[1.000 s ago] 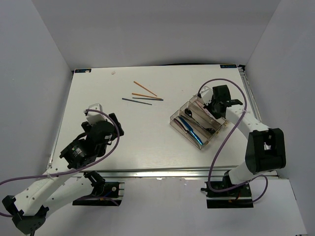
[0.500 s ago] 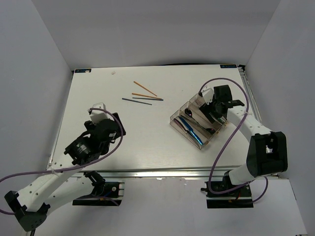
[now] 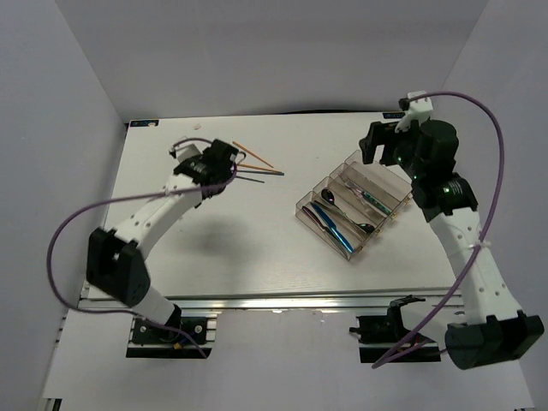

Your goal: Sort the eating utensils into containers

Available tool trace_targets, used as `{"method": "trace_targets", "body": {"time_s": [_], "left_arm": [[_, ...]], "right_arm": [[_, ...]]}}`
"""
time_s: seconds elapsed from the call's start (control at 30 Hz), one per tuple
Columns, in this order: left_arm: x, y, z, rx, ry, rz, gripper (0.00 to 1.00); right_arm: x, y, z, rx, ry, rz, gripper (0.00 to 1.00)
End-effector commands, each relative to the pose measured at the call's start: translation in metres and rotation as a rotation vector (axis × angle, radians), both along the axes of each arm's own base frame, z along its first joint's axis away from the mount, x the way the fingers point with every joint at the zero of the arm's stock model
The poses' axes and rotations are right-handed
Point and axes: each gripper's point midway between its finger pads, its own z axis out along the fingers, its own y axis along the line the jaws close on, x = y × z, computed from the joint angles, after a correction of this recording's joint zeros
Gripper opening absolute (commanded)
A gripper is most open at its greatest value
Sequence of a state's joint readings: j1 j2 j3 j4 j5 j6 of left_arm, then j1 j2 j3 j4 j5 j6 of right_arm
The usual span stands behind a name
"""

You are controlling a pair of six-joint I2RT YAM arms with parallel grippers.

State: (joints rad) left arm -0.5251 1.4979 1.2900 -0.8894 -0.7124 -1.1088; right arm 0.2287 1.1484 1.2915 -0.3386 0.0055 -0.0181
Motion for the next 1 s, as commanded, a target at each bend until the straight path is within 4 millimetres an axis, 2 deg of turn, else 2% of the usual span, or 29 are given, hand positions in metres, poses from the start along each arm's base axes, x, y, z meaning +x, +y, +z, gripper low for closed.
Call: {"method": "trace_targets", "body": {"time_s": [0.0, 0.03, 0.07, 0.1, 0.13, 0.17, 0.2, 0.23, 0.27, 0.33, 0.37, 0.47, 0.6, 0.7, 0.8, 0.97], "left_arm": [[0.04, -0.004, 0.003, -0.111, -0.02, 0.13, 0.95], [0.054, -0.006, -0.019, -0.064, 0.031, 0.158, 0.95], [0.073, -0.007, 0.0, -0.065, 0.004, 0.178, 0.95], [0.084, -0.003, -0.001, -0.035, 0.007, 0.201, 0.93], [0.091, -0.001, -0.029, 0.024, 0.085, 0.222, 0.93], [0.115, -0.003, -0.011, 0.006, 0.03, 0.236, 0.92], [0.125, -0.001, -0.014, 0.025, 0.027, 0.247, 0.89], [0.133, 0.0, -0.017, 0.042, 0.038, 0.247, 0.88], [0.152, -0.003, -0.023, 0.046, 0.026, 0.253, 0.88], [0.164, 0.0, -0.031, 0.065, 0.017, 0.27, 0.88], [0.17, 0.002, -0.041, 0.065, 0.018, 0.281, 0.86], [0.18, 0.008, -0.055, 0.038, 0.009, 0.297, 0.71], [0.186, 0.01, -0.081, 0.023, 0.034, 0.297, 0.7], [0.195, 0.009, -0.089, 0.023, 0.032, 0.286, 0.7], [0.198, 0.011, -0.11, 0.038, 0.075, 0.289, 0.68], [0.2, 0.014, -0.124, 0.04, 0.089, 0.292, 0.63]], "right_arm": [[-0.021, 0.042, -0.035, 0.324, 0.17, 0.081, 0.89], [-0.032, 0.047, -0.035, 0.398, 0.196, 0.066, 0.89], [-0.039, 0.052, -0.044, 0.417, 0.222, 0.072, 0.89], [-0.048, 0.054, -0.066, 0.414, 0.279, 0.07, 0.89], [-0.058, 0.059, -0.069, 0.412, 0.29, 0.084, 0.89], [-0.065, 0.06, -0.076, 0.406, 0.304, 0.09, 0.89], [-0.072, 0.061, -0.092, 0.393, 0.336, 0.096, 0.89], [-0.082, 0.062, -0.091, 0.395, 0.329, 0.118, 0.89], [-0.089, 0.065, -0.094, 0.394, 0.333, 0.142, 0.89], [-0.104, 0.07, -0.102, 0.382, 0.349, 0.191, 0.89], [-0.108, 0.071, -0.105, 0.372, 0.355, 0.202, 0.89], [-0.121, 0.075, -0.109, 0.359, 0.359, 0.236, 0.89], [-0.133, 0.085, -0.116, 0.364, 0.374, 0.281, 0.89], [-0.14, 0.091, -0.123, 0.356, 0.391, 0.316, 0.89], [-0.145, 0.096, -0.125, 0.344, 0.396, 0.338, 0.89], [-0.146, 0.101, -0.123, 0.338, 0.391, 0.359, 0.89]]}}
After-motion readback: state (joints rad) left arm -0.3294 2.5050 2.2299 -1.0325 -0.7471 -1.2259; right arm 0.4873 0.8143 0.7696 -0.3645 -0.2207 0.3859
